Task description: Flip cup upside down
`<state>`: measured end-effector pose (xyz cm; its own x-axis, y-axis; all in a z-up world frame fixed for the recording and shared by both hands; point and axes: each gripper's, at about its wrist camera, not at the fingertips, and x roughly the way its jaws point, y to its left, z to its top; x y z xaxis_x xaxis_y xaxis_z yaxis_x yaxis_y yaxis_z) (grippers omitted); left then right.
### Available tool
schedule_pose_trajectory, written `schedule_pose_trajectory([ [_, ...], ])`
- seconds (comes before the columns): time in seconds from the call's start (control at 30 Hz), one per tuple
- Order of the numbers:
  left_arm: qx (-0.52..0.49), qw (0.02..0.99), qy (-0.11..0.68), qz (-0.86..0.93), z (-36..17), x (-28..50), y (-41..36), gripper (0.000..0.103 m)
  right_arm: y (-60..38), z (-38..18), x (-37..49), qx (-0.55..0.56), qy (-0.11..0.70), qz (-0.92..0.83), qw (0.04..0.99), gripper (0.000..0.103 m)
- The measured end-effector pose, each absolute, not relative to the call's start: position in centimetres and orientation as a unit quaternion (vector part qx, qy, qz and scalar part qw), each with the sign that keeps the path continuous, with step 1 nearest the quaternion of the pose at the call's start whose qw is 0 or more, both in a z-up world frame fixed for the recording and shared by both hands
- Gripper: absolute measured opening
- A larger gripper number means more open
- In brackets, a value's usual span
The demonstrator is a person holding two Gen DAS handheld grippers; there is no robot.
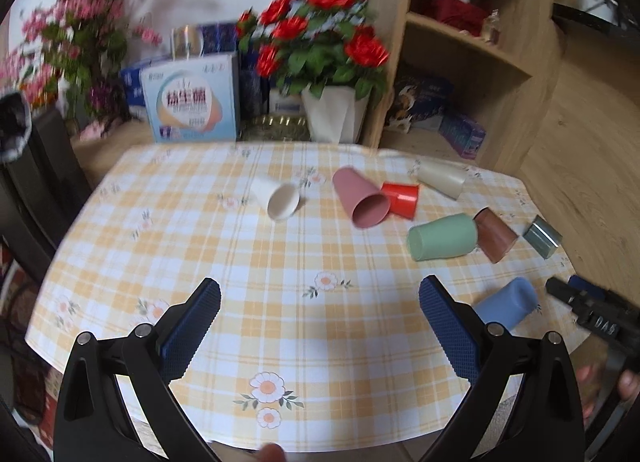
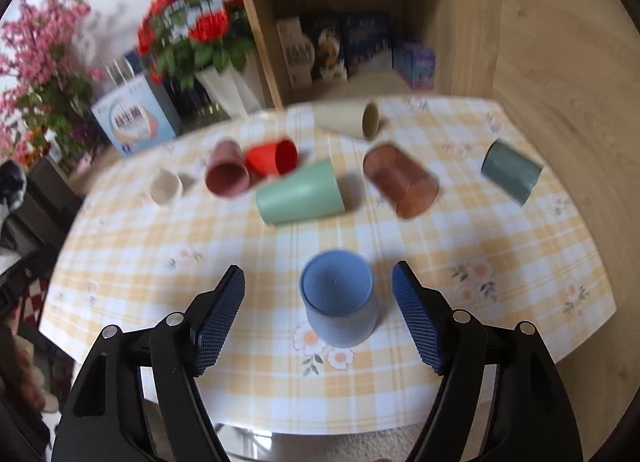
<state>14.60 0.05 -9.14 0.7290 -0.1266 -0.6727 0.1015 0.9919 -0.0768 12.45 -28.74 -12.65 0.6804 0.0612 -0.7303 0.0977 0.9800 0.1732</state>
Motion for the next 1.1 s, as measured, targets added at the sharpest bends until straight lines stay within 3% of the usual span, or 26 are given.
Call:
schedule_pose_trajectory([
  [0.07,-0.010,0.935,0.349,-0.066,-7.7,13.6,-0.2,0.097,-28.8,-10.9,11.6,0.099,0.385,-0.010,0.918,0.076],
  [0.1,-0.008,0.938,0.340,-0.068,-6.7,13.0,-0.3,0.097,-28.9,-9.9,11.1,0.101,0.376,-0.009,0.921,0.089],
  [0.13,-0.007,0.941,0.331,-0.073,-5.8,12.4,-0.4,0.097,-28.9,-8.9,10.6,0.101,0.366,-0.009,0.925,0.090],
  [0.6,0.000,0.964,0.254,-0.076,1.3,6.9,-1.1,0.097,-28.1,-0.6,4.9,0.064,0.282,0.006,0.957,0.090],
  [1.1,0.017,0.971,0.229,-0.069,3.0,4.5,-1.6,0.097,-27.9,1.8,2.8,0.057,0.254,0.006,0.966,0.090],
])
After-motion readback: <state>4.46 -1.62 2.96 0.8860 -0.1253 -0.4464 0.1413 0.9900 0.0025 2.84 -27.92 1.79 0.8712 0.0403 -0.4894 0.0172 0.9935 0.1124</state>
